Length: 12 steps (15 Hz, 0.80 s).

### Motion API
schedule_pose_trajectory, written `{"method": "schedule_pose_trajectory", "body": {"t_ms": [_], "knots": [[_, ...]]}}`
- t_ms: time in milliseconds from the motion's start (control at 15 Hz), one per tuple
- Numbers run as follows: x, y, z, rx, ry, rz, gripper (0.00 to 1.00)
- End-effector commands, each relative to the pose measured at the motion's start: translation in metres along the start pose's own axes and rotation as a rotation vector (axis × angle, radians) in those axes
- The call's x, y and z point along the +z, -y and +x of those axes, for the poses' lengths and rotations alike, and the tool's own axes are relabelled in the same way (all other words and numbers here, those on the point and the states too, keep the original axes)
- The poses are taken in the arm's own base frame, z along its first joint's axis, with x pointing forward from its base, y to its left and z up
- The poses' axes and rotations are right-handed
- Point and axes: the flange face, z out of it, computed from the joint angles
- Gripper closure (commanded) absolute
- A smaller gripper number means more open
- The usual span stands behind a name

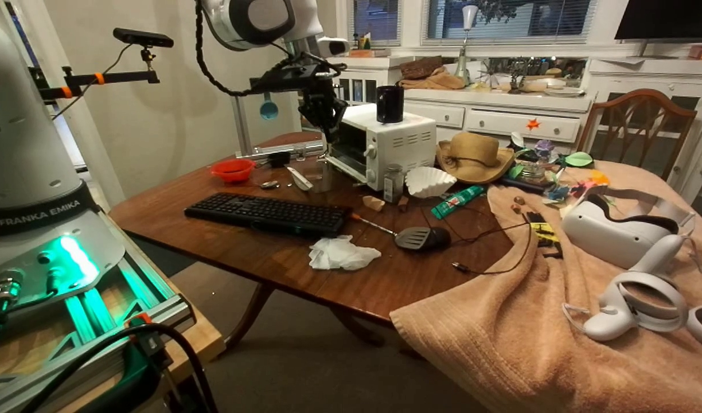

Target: Press a key on the keyboard.

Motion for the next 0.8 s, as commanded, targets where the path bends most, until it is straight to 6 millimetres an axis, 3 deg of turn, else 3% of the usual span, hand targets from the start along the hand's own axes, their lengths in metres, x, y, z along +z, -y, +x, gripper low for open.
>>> {"method": "schedule_pose_trajectory", "body": {"t_ms": [0,267,733], "knots": [[0.044,-0.019,-0.001,0.006,0.045,-0.051,1.0],[0.082,-0.023,-0.005,0.008,0.104,-0.027,1.0],[0.136,-0.012,0.003,-0.01,0.135,0.025,1.0]]}}
